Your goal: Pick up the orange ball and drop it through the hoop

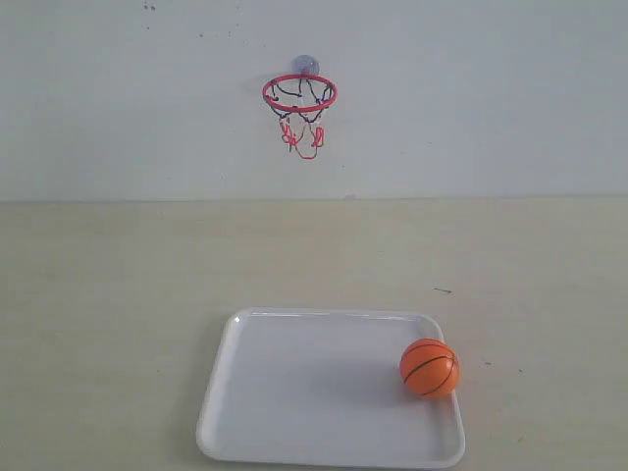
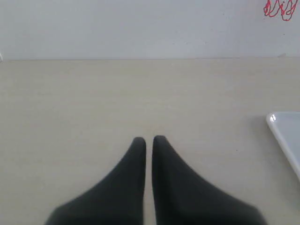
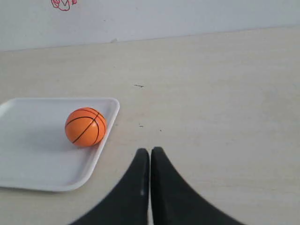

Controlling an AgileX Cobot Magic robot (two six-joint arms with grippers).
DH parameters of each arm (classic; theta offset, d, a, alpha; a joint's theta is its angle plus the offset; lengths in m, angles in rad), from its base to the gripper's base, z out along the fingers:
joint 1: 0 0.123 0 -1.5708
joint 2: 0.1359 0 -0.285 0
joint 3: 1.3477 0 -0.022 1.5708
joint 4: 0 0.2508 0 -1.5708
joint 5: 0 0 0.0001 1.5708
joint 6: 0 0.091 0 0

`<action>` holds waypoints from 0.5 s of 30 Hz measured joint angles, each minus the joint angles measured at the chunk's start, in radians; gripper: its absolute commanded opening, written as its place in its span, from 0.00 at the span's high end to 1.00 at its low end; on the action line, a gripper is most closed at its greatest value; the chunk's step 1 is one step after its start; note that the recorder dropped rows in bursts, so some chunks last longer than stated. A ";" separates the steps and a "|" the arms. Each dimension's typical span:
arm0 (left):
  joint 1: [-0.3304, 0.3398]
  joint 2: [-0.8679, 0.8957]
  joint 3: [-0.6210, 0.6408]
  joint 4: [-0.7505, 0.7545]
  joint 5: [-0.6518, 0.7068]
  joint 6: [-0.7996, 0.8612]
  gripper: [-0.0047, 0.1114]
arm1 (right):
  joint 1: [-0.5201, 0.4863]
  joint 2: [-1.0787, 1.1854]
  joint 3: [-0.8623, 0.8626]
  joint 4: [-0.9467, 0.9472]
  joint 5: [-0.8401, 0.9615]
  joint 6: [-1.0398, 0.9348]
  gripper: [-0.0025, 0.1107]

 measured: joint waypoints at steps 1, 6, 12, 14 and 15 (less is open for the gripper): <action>0.000 0.000 0.000 0.000 0.000 0.000 0.92 | 0.000 0.000 0.000 0.000 0.003 0.000 0.98; 0.000 0.000 0.000 0.000 0.000 0.000 0.92 | 0.000 0.000 0.000 0.000 0.005 -0.004 0.98; 0.000 0.000 0.000 0.000 0.000 0.000 0.92 | 0.000 0.000 0.000 -0.011 -0.215 -0.022 0.98; 0.000 0.000 0.000 0.000 0.000 0.000 0.92 | 0.000 0.000 0.000 -0.011 -0.417 -0.026 0.98; 0.000 0.000 0.000 0.000 0.000 0.000 0.92 | 0.000 0.000 0.000 -0.011 -0.497 -0.026 0.98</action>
